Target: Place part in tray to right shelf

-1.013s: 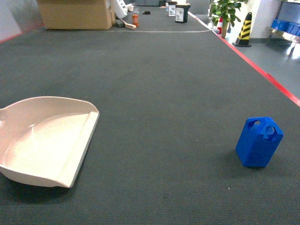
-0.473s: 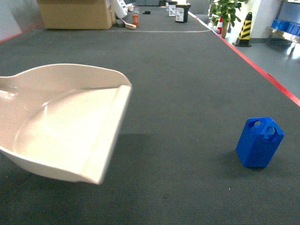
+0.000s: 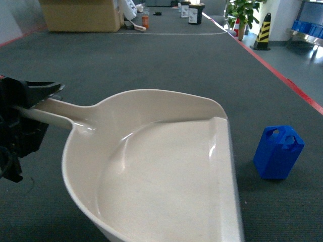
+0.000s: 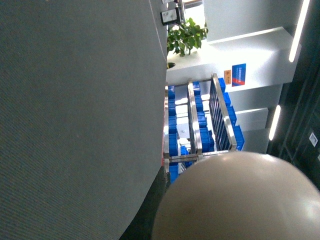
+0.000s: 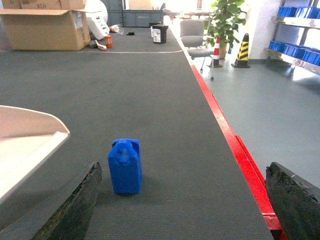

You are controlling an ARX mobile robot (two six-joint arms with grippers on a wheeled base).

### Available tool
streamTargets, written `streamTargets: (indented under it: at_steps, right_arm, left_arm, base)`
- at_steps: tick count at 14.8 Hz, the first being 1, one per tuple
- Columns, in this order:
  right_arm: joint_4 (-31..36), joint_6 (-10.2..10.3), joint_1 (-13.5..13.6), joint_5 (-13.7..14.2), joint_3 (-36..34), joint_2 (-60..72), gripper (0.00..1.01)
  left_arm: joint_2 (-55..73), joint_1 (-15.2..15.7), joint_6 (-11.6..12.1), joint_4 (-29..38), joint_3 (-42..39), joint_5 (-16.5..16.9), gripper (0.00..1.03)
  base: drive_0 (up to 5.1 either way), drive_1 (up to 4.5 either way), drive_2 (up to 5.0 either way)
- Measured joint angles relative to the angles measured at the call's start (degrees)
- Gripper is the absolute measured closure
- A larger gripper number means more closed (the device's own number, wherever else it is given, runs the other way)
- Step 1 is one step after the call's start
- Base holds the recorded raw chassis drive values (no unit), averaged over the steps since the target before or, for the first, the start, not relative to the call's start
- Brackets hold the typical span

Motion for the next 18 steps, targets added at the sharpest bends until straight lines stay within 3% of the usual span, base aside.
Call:
streamTargets:
  at_steps: [2,8,9,10,11,14,18]
  right_arm:
    - [0.0,0.0,0.0,0.0,0.0,0.0,0.03]
    - [0.0,0.0,0.0,0.0,0.0,0.0,0.03]
    - [-10.2,2.7,2.4,6.3,3.8,5.3,0.03]
    - [-11.8,4.9,2.1,10.2,8.2,16.7,0.03]
    - [-6.5,6.2,0.2,10.3,12.7,27.1,0.03]
    - [3.8,9.5,-0.2,3.7,26.1,52.4,0.03]
    - [3.0,14.1,5.0,1.0,43.3,81.0,0.03]
  left_arm:
    - [0.3,-3.9,-0.2,0.0,0.0,-3.5,0.88]
    - [-1.6,-4.2,1.1,0.0,0.0,-3.5,0.89]
    - [-1.6,-4.2,1.2,0.0,0.0,-3.6,0.89]
    - [-1.6,-4.1,1.2,0.0,0.0,-3.7,0.89]
    - [-1.6,-4.1,1.3,0.2,0.0,-3.5,0.89]
    - [-1.6,-4.1,1.4,0.0,0.0,-3.7,0.89]
    - [-1.6,-4.1,1.4,0.0,0.0,-3.7,0.89]
  base:
    - [0.0,0.00,0.0]
    - [0.0,0.00,0.0]
    - [0.0,0.00,0.0]
    - [0.0,0.00,0.0]
    - [0.0,0.00,0.0]
    - [0.0,0.00,0.0]
    - [0.0,0.00,0.0]
